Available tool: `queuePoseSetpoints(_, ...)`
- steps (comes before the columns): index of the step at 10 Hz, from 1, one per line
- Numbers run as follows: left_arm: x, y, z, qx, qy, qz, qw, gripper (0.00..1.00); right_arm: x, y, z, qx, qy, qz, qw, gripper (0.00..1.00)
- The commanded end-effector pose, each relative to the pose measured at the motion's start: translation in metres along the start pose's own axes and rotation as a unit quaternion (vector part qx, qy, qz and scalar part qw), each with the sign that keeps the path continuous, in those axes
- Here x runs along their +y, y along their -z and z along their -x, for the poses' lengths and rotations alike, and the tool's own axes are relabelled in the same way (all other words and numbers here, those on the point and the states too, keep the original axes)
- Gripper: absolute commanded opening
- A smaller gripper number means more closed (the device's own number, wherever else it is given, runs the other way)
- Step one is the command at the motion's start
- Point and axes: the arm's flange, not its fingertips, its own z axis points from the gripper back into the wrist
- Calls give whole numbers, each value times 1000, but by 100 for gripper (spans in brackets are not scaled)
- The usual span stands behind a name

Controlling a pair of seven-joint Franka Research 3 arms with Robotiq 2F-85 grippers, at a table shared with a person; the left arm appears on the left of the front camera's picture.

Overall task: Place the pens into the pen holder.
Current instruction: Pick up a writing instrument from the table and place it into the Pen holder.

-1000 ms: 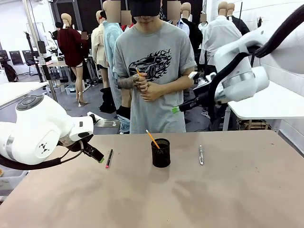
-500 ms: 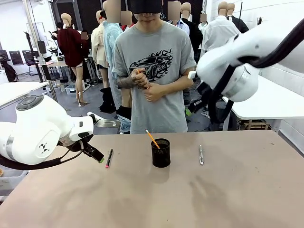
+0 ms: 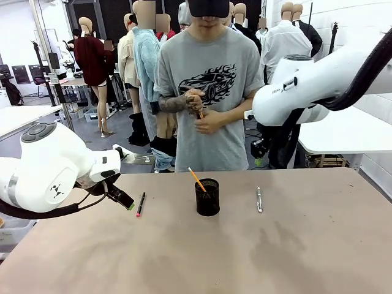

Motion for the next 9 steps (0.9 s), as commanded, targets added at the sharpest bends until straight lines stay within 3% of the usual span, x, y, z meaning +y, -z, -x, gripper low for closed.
queuePoseSetpoints(1, 2, 0, 1, 0, -2, 0, 1000, 100, 13, 16, -13, 39, 18, -2, 999, 58)
queuePoseSetpoints(9, 2, 0, 1, 0, -2, 0, 1000, 100, 21, 97, 27, 93, 144, 18, 985, 58)
